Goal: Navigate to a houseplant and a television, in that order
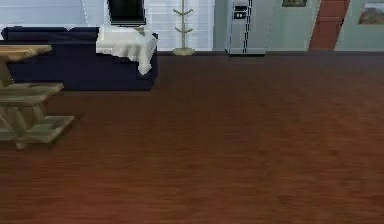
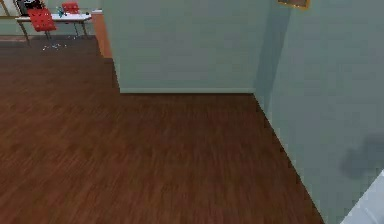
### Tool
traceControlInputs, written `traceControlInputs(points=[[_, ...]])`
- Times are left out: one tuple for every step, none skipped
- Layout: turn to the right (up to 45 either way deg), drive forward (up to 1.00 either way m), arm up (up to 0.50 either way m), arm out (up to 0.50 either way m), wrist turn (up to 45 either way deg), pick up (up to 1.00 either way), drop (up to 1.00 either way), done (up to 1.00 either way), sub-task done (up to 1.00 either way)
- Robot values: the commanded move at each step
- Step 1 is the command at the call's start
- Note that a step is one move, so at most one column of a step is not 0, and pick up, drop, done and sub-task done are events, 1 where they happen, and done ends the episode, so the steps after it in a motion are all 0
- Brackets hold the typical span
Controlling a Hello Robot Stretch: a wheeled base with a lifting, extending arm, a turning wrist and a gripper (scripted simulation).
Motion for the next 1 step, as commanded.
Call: traceControlInputs(points=[[45.0,0.00,0.00,0.00,0.0,0.00,0.00,0.00,0.00]])
